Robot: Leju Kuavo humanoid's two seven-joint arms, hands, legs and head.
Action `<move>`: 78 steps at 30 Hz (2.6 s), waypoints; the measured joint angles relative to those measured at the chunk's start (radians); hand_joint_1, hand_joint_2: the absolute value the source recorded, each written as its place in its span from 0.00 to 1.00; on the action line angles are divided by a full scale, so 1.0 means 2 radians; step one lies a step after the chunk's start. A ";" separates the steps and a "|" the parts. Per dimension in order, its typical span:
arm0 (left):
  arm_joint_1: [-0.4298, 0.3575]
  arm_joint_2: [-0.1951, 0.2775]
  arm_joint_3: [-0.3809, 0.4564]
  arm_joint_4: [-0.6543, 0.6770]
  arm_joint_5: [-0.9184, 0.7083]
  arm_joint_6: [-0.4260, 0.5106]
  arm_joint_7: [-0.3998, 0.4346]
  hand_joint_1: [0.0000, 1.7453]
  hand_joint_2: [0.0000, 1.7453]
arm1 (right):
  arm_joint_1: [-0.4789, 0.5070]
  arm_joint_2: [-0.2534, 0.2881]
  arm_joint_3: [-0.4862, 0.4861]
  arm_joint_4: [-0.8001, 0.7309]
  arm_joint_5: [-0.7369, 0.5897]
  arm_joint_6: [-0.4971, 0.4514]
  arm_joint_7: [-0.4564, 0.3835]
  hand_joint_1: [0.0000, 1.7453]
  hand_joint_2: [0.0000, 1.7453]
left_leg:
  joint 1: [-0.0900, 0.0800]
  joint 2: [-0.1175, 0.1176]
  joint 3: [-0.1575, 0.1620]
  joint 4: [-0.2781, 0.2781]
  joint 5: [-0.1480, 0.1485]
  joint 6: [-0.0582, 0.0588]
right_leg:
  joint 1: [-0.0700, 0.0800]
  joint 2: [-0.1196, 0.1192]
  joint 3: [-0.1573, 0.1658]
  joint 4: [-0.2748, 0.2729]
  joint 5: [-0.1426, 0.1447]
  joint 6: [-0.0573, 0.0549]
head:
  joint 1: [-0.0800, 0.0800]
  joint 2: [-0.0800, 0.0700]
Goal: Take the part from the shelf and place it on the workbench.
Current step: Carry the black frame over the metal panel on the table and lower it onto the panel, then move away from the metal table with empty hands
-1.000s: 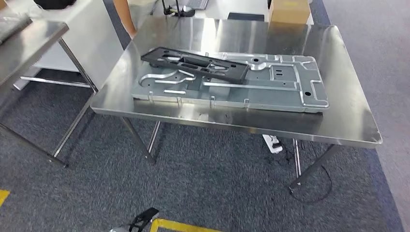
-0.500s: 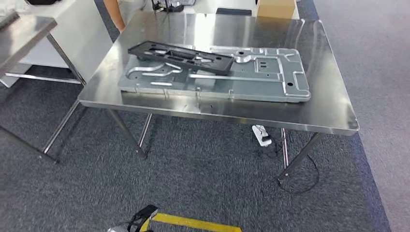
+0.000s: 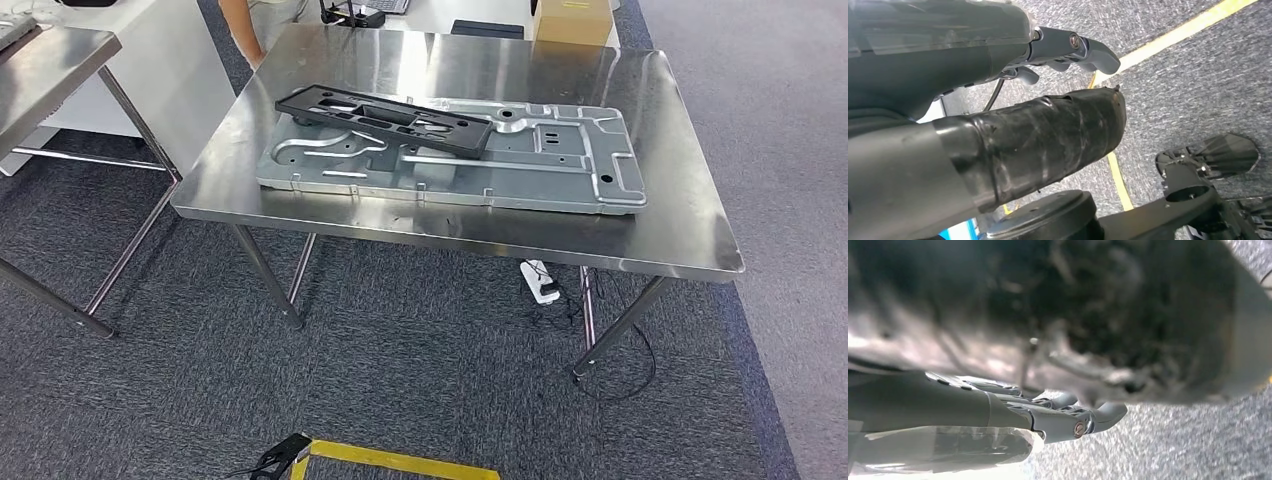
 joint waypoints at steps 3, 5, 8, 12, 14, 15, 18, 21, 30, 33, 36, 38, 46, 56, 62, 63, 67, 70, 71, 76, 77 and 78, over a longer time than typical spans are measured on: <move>0.000 0.001 0.000 0.000 0.000 -0.003 0.003 0.00 0.00 | 0.000 0.002 -0.001 0.002 -0.003 0.006 0.000 0.00 0.00 | 0.000 0.000 0.000 0.000 -0.001 0.001 | 0.000 0.000 0.000 0.000 0.000 0.000 | 0.000 0.000; 0.000 0.001 0.000 0.000 -0.002 -0.005 0.004 0.00 0.00 | -0.001 0.003 -0.002 0.003 -0.004 0.008 0.000 0.00 0.00 | 0.000 0.000 0.000 0.000 -0.001 0.002 | 0.000 0.000 0.000 0.000 -0.001 0.001 | 0.000 0.000; 0.000 0.001 0.000 0.000 -0.006 -0.007 0.004 0.00 0.00 | -0.001 0.004 -0.002 0.005 -0.007 0.011 0.000 0.00 0.00 | 0.000 0.000 -0.001 0.001 -0.002 0.003 | -0.002 0.000 0.000 -0.001 -0.001 0.002 | 0.000 0.000; -0.001 0.003 0.000 0.000 -0.013 -0.009 0.004 0.00 0.00 | -0.001 0.007 -0.004 0.007 -0.012 0.013 -0.002 0.00 0.00 | 0.000 0.000 -0.001 0.001 -0.003 0.004 | -0.002 0.000 0.000 -0.001 0.000 0.003 | 0.000 0.000; -0.002 0.003 0.000 0.000 -0.015 -0.009 0.005 0.00 0.00 | -0.001 0.008 -0.005 0.007 -0.013 0.015 -0.004 0.00 0.00 | -0.001 0.000 -0.001 0.002 -0.002 0.007 | -0.003 0.000 0.001 -0.002 0.001 0.005 | 0.000 0.000; -0.003 0.004 0.000 0.000 -0.016 -0.010 0.005 0.00 0.00 | -0.001 0.009 -0.005 0.007 -0.011 0.016 -0.005 0.00 0.00 | -0.001 0.000 -0.001 0.001 -0.001 0.009 | -0.003 0.000 0.001 -0.003 0.002 0.007 | 0.000 0.000; -0.005 0.004 -0.001 0.000 -0.016 -0.009 0.005 0.00 0.00 | -0.001 0.009 -0.005 0.009 0.014 0.010 -0.008 0.00 0.00 | 0.005 0.002 0.004 -0.012 0.013 0.015 | -0.002 0.002 -0.002 0.004 -0.009 0.013 | 0.000 0.000; -0.005 0.004 -0.001 0.000 -0.014 -0.006 0.004 0.00 0.00 | -0.001 0.009 0.000 0.009 0.041 -0.008 -0.015 0.00 0.00 | 0.008 0.004 0.001 -0.018 0.020 0.017 | -0.005 0.002 -0.030 0.080 -0.062 0.018 | 0.001 0.000; 0.000 0.004 -0.001 0.000 -0.005 -0.004 0.004 0.00 0.00 | -0.004 0.010 0.003 0.010 0.043 -0.069 -0.063 0.00 0.00 | 0.014 0.002 -0.021 0.007 0.021 -0.006 | -0.011 0.004 0.028 0.007 -0.027 0.018 | 0.000 0.000; 0.003 0.004 -0.001 0.000 -0.002 0.002 0.008 0.00 0.00 | -0.005 0.009 0.003 0.010 0.042 -0.104 -0.093 0.00 0.00 | 0.016 0.001 -0.030 0.019 0.009 -0.016 | -0.012 0.004 0.020 0.003 -0.021 0.003 | -0.003 0.000; 0.008 0.004 -0.001 0.000 0.005 0.005 0.009 0.00 0.00 | -0.006 0.007 0.003 0.010 0.034 -0.114 -0.107 0.00 0.00 | 0.018 0.001 -0.058 0.096 -0.052 -0.022 | -0.010 0.003 0.006 0.002 -0.010 -0.007 | -0.006 0.000; 0.011 0.004 -0.001 0.000 0.007 0.006 0.009 0.00 0.00 | -0.006 0.005 0.002 0.011 0.024 -0.107 -0.108 0.00 0.00 | 0.018 0.001 -0.065 0.139 -0.073 -0.021 | -0.006 0.003 -0.005 0.002 -0.001 -0.008 | -0.007 0.000; 0.013 -0.007 -0.001 0.000 0.020 0.019 0.059 0.00 0.75 | -0.006 0.001 0.001 0.012 0.015 -0.078 -0.102 0.00 0.00 | 0.005 0.001 0.038 -0.009 -0.027 0.005 | -0.002 0.001 -0.028 -0.004 0.035 0.004 | -0.008 0.000; 0.020 -0.026 -0.001 0.000 0.029 0.027 0.073 0.00 1.00 | -0.005 -0.008 0.001 0.015 0.021 -0.077 -0.093 0.00 0.00 | 0.013 0.005 -0.025 -0.018 0.035 0.011 | -0.012 0.002 -0.021 0.115 -0.049 0.028 | -0.005 0.000; 0.020 -0.032 -0.001 0.000 0.025 0.027 0.075 0.00 1.00 | -0.008 -0.009 0.001 0.015 0.004 -0.026 -0.094 0.00 0.00 | 0.014 0.004 -0.051 0.010 0.049 -0.007 | -0.011 0.002 0.068 -0.005 -0.064 0.018 | -0.005 0.000; 0.019 -0.033 -0.001 0.000 0.023 0.026 0.070 0.00 1.00 | -0.008 -0.008 0.001 0.015 0.000 -0.016 -0.095 0.00 0.00 | 0.015 0.004 -0.052 0.010 0.051 -0.010 | -0.010 0.002 0.065 -0.005 -0.061 0.014 | -0.004 0.000; 0.017 -0.027 -0.001 0.000 0.014 0.013 0.009 0.00 1.00 | -0.009 -0.002 0.000 0.015 -0.018 0.007 -0.100 0.00 0.00 | 0.018 0.001 -0.077 0.064 -0.012 -0.022 | -0.010 -0.001 0.044 -0.004 -0.042 -0.003 | -0.007 0.000; 0.011 -0.021 -0.001 0.000 0.007 0.002 -0.016 0.00 1.00 | -0.008 0.002 -0.002 0.015 -0.033 0.021 -0.104 0.00 0.00 | 0.018 0.001 -0.089 0.142 -0.050 -0.021 | -0.005 -0.001 0.023 -0.003 -0.026 -0.007 | -0.007 0.000; 0.009 -0.020 -0.002 0.000 0.005 0.000 -0.017 0.00 1.00 | -0.008 0.004 -0.003 0.015 -0.037 0.026 -0.105 0.00 0.00 | 0.017 0.001 -0.080 0.145 -0.042 -0.019 | -0.003 0.000 0.015 -0.002 -0.020 -0.008 | -0.007 0.000; -0.006 -0.013 -0.007 0.000 0.001 0.001 -0.016 0.00 1.00 | -0.008 0.015 -0.005 0.015 -0.044 0.037 -0.091 0.00 0.00 | 0.002 -0.002 0.030 0.004 -0.020 0.013 | 0.000 0.000 -0.006 -0.002 0.003 -0.004 | -0.007 0.000; -0.008 -0.013 -0.008 0.000 0.002 0.001 -0.016 0.00 0.75 | -0.008 0.017 -0.006 0.015 -0.046 0.037 -0.087 0.00 0.00 | 0.000 -0.003 0.037 -0.011 -0.023 0.016 | -0.001 -0.001 -0.007 -0.004 0.007 -0.001 | -0.007 0.000; -0.010 -0.013 -0.008 0.000 0.003 0.001 -0.016 0.00 0.50 | -0.007 0.017 -0.007 0.015 -0.048 0.037 -0.083 0.00 0.00 | 0.000 -0.002 0.038 -0.019 -0.019 0.016 | -0.001 -0.001 -0.007 -0.006 0.012 0.002 | -0.008 0.000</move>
